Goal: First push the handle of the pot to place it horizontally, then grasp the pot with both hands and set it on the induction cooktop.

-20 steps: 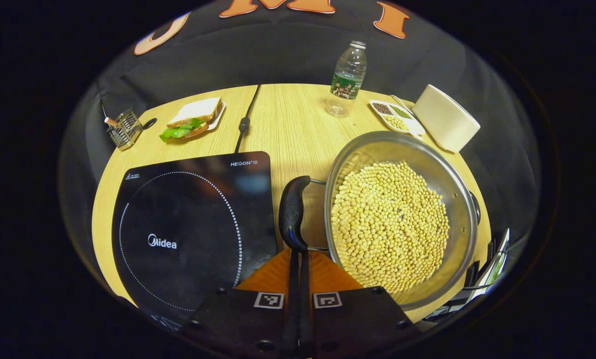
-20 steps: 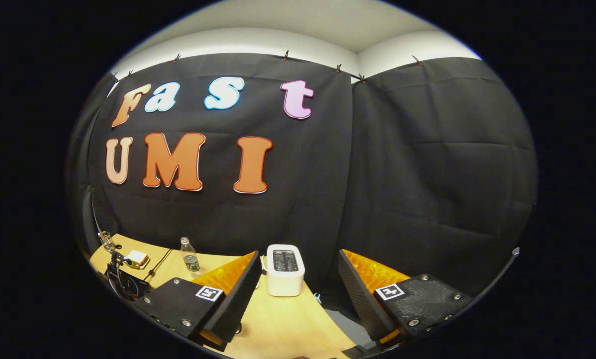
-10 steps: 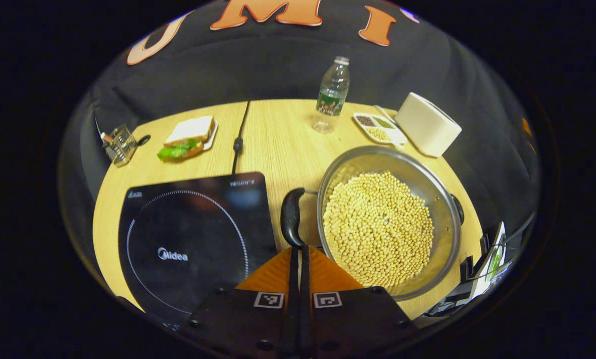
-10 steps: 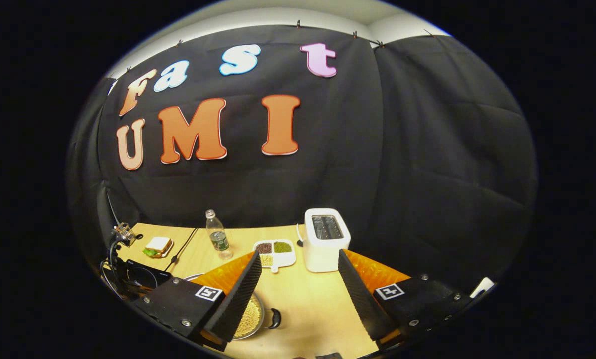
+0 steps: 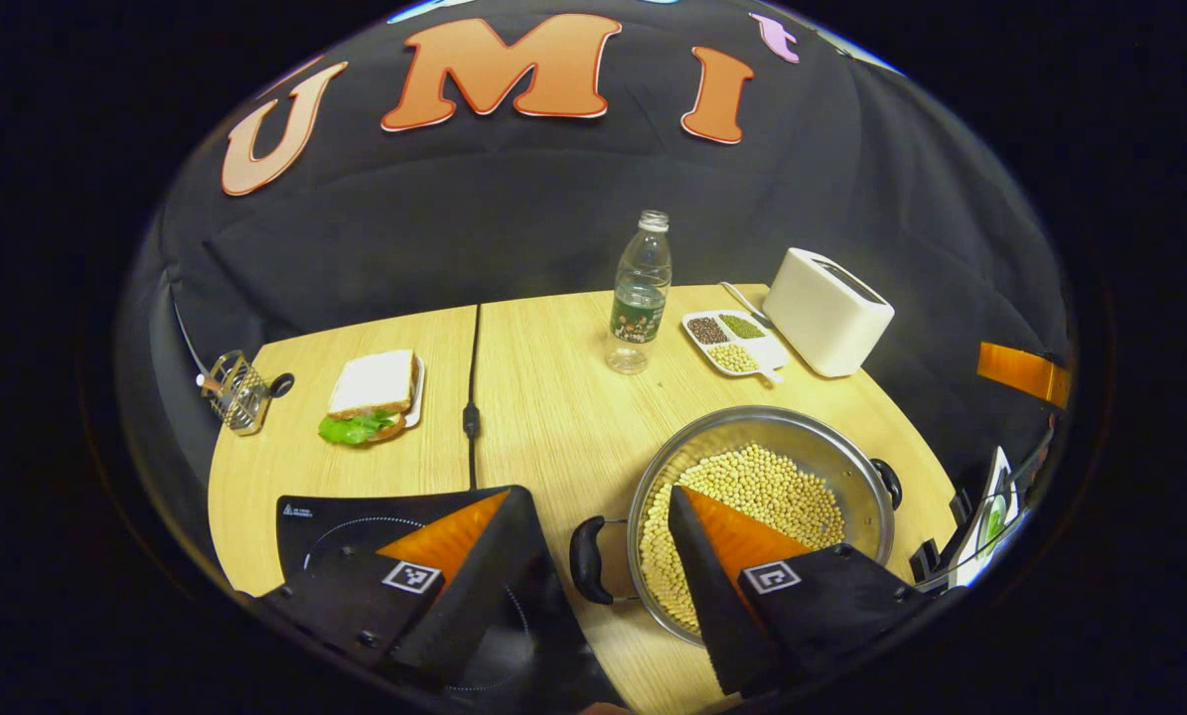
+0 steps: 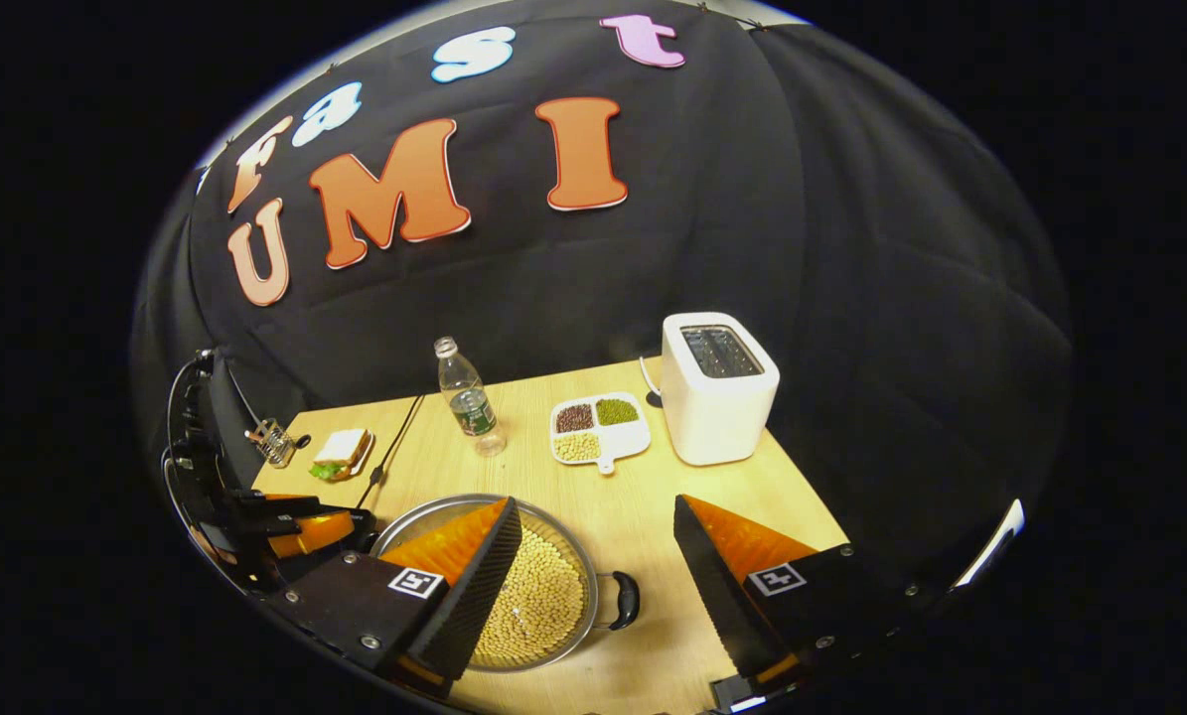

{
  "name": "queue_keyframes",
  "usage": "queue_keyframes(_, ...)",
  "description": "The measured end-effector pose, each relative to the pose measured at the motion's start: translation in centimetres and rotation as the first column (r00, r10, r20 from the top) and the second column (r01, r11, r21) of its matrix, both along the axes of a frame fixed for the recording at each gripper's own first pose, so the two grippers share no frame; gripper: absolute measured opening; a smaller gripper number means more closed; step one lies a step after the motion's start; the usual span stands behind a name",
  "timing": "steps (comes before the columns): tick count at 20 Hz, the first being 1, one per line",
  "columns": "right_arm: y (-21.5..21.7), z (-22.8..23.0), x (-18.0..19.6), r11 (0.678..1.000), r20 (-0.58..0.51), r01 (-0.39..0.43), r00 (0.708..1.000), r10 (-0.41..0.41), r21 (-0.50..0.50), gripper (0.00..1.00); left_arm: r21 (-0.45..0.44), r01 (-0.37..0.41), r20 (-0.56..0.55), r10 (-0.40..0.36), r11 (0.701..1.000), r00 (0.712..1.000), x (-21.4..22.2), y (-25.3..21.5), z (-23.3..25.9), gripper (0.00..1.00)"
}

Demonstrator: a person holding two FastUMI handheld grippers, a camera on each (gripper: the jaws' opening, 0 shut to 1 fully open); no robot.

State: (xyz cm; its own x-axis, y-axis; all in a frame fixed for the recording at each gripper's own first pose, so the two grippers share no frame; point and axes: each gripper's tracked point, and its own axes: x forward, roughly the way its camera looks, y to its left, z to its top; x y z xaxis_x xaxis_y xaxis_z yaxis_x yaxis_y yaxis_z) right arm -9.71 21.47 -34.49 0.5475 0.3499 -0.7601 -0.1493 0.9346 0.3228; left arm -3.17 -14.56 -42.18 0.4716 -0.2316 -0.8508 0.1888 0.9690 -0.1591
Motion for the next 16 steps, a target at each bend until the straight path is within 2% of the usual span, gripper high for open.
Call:
queue_keyframes(6,1.7,-4.7,-2.7,0.999,-0.145,-0.031,0.989,0.028,-0.02,0.96,-0.035,0.007,-0.101,-0.011,0.999,0.995,-0.8,-0.8,-4.3,0.97)
queue_keyframes(7,1.7,-5.4,-3.2,0.999,-0.169,-0.035,0.985,0.03,-0.025,0.95,-0.04,0.018,-0.118,-0.022,0.999,0.993,-1.2,-1.1,-4.8,0.95)
queue_keyframes(10,1.8,-7.1,-4.6,0.998,-0.233,-0.054,0.971,0.044,-0.037,0.95,-0.044,0.044,-0.138,-0.05,0.998,0.989,-2.3,-2.0,-6.1,0.97)
queue_keyframes(13,2.2,-8.8,-5.7,0.997,-0.282,-0.07,0.958,0.055,-0.045,0.94,-0.036,0.044,-0.157,-0.049,0.998,0.986,-2.9,-2.3,-7.4,0.99)
queue_keyframes(14,2.1,-9.2,-6.1,0.996,-0.298,-0.073,0.953,0.056,-0.045,0.94,-0.039,0.041,-0.162,-0.047,0.998,0.986,-3.1,-2.3,-7.8,0.96)
queue_keyframes(15,2.2,-9.7,-6.3,0.997,-0.312,-0.07,0.949,0.053,-0.043,0.93,-0.037,0.037,-0.175,-0.043,0.999,0.984,-3.5,-2.2,-8.1,0.99)
queue_keyframes(16,2.4,-10.2,-6.7,0.997,-0.33,-0.065,0.943,0.048,-0.04,0.93,-0.037,0.041,-0.149,-0.046,0.998,0.988,-3.1,-2.3,-8.1,0.99)
